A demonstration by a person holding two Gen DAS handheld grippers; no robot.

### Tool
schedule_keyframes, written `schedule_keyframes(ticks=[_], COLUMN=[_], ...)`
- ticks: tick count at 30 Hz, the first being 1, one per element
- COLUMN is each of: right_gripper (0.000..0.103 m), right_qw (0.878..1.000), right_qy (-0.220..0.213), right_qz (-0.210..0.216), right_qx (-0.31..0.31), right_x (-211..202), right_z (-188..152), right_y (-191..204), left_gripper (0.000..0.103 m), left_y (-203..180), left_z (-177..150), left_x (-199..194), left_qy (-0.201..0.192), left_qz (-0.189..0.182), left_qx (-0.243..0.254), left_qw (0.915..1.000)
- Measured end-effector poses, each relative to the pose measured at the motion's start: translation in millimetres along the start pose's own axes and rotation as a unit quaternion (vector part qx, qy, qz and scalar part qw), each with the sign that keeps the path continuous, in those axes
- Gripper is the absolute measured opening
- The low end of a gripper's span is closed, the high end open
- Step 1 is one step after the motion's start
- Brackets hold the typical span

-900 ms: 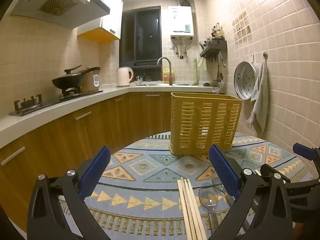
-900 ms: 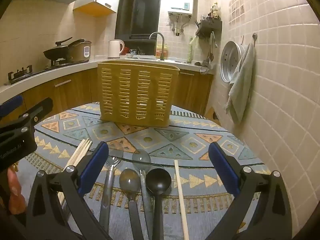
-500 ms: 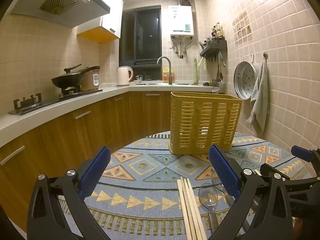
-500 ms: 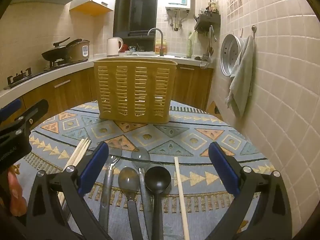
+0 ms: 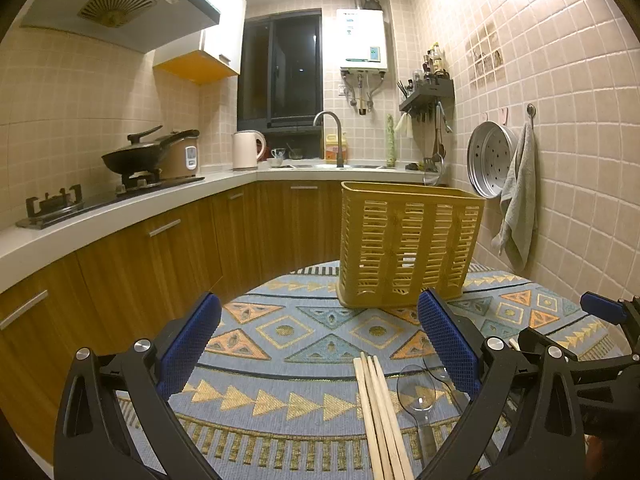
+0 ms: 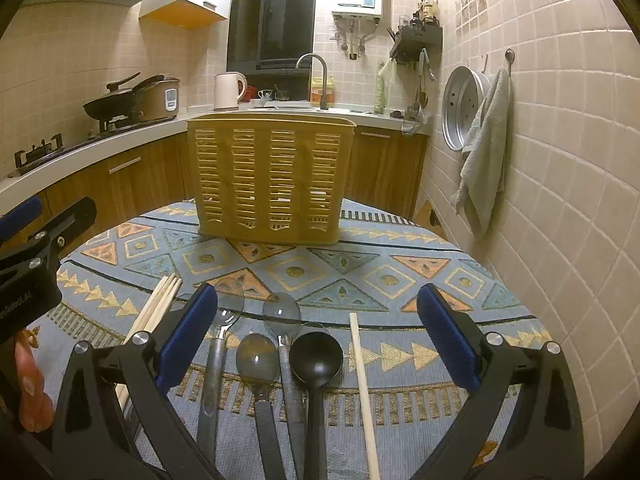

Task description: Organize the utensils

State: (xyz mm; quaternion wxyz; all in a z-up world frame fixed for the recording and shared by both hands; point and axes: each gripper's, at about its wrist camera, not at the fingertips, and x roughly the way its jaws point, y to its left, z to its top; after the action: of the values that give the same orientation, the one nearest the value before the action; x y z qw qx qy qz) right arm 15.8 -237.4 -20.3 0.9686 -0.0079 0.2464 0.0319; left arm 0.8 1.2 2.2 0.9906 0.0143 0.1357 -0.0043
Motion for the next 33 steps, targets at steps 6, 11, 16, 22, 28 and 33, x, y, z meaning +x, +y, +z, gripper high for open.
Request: schedule_keyframes(ticks=[6, 11, 16, 22, 28, 33], right_gripper=[0.095, 0.095, 0.095, 0.095, 0.095, 0.095], right_qw=[1.0, 1.0, 1.0, 1.0, 1.0, 1.0], right_qy=[0.0, 0.0, 0.001, 0.001, 0.002, 0.005], right_qz=[0.0, 0.0, 0.0, 0.0, 0.001, 0.0], right_qx=[-0.001, 0.0, -0.001, 0.0, 0.0, 0.0], right_x=[0.1, -0.3, -0.3, 0.1, -0.1, 0.3], right_z=[0.3, 0.4, 0.3, 0.4, 0.0, -0.5], right_y=[-0.7, -0.9, -0.4, -0.4, -1.5, -2.3], left_gripper=[0.095, 0.095, 0.095, 0.095, 0.095, 0.095], left_y=[-1.5, -1.4, -3.9, -0.7, -0.5, -1.1], left_z=[0.3, -4.5, -6.0, -4.5, -4.4, -5.1], left_x=[-0.4, 1.8, 1.0, 2.5, 2.5, 2.6], left_qy=[0.0, 0.001, 0.001, 0.002, 0.002, 0.003], left_qz=[0.0, -0.001, 0.0, -0.001, -0.001, 0.0], left_qx=[0.0, -0.001, -0.002, -0.002, -0.003, -0.002], left_qw=[1.0, 1.0, 1.0, 1.0, 1.0, 1.0])
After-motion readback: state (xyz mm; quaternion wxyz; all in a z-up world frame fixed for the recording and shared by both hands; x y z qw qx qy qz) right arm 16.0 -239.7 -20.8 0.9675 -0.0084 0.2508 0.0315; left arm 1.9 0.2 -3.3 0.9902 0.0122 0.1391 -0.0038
